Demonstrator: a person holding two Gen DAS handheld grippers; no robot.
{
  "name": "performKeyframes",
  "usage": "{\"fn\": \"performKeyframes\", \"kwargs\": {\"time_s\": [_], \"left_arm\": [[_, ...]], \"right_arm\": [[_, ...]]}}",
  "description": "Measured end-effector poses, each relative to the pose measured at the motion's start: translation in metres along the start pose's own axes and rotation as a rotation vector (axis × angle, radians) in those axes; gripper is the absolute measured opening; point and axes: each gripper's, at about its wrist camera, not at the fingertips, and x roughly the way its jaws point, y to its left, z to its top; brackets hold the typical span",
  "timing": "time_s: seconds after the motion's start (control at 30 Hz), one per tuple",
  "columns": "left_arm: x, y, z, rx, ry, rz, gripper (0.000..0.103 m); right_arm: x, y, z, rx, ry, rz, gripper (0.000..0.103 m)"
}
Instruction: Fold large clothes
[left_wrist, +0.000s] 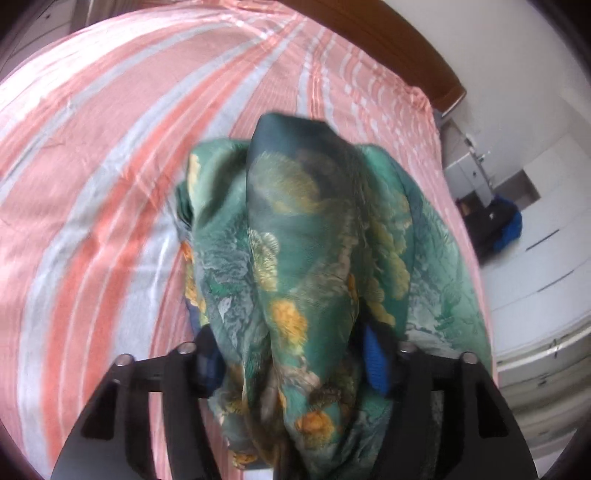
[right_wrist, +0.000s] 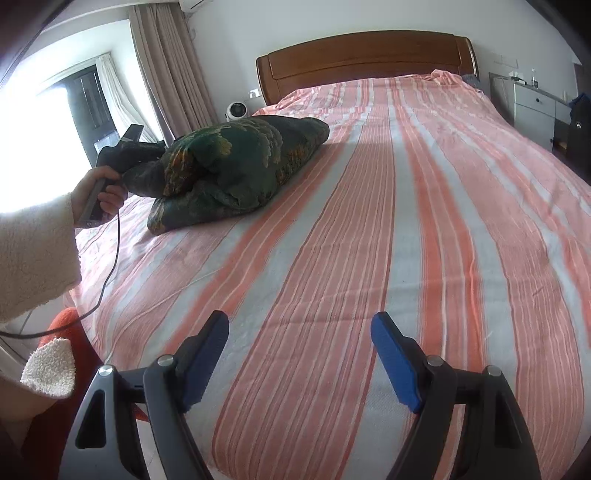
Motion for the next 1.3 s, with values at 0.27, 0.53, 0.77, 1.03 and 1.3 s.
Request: {"fn": "performKeyframes", "kwargs": {"time_s": [0.27,0.53,0.77,1.03,1.3], "left_arm": [[-0.050,0.010,-0.025,-0.008,-0.082,0.098,0.090],[-0.085,-0.002,-0.094,0.090,-0.171,0.201,0.095],[-0.067,-0.021,-0.154,0.150,-0.135,0.282,0.097],[-0.021,-0.037,-0.194,0.241,-0.062,0.375,0.097],[0.003,-0.035,-0.203,0.297,-0.056,0.465,0.103]], "right_arm": [[-0.011,-0.012,-0.015,0.041,-0.003,-0.024,0.079],[-0.009,-0.008,-0.023,0.035,0.003,-0.085,0.086],[0.003,-0.001,-0.032,0.027,0.037,-0.100,0.092],[0.009,-0.002,-0.040,0.024,0.072,-0.120,0.100],[0.014,0.002,-0.044,0.010,0.090,-0.156,0.103]]}}
